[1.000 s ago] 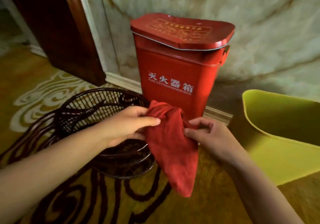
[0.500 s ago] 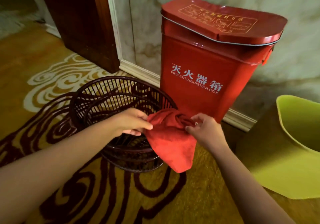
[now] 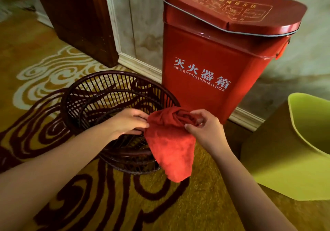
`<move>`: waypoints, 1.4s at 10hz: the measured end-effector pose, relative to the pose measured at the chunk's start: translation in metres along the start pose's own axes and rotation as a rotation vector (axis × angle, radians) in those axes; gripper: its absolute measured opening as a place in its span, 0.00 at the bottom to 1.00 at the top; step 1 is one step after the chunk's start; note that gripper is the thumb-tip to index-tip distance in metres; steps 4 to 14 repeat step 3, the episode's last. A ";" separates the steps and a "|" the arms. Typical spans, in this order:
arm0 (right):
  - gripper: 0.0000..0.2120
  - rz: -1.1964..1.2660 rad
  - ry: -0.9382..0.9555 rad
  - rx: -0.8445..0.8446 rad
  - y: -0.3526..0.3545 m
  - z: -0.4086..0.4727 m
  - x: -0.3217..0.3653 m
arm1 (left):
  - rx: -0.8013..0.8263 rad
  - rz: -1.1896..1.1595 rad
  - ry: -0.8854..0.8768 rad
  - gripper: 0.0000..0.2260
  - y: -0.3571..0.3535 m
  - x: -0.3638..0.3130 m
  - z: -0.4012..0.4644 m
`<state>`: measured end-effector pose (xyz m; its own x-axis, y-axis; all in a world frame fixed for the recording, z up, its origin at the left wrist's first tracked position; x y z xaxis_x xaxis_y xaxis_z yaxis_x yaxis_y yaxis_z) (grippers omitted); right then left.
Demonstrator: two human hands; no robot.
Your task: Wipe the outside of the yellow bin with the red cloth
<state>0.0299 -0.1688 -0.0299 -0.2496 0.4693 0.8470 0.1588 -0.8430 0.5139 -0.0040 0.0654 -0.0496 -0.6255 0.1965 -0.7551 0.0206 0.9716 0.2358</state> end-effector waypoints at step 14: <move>0.19 0.347 -0.058 0.089 0.005 -0.014 -0.029 | 0.035 -0.021 0.096 0.11 -0.007 0.020 0.011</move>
Point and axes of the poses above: each hand's wrist, its own z-axis towards the middle knuckle, its own y-axis out of the back of the hand, x = y × z, the point moved 2 cm from there along z, towards the middle knuckle, and after that the axes turned 8 degrees about y, right-handed, at the moved point
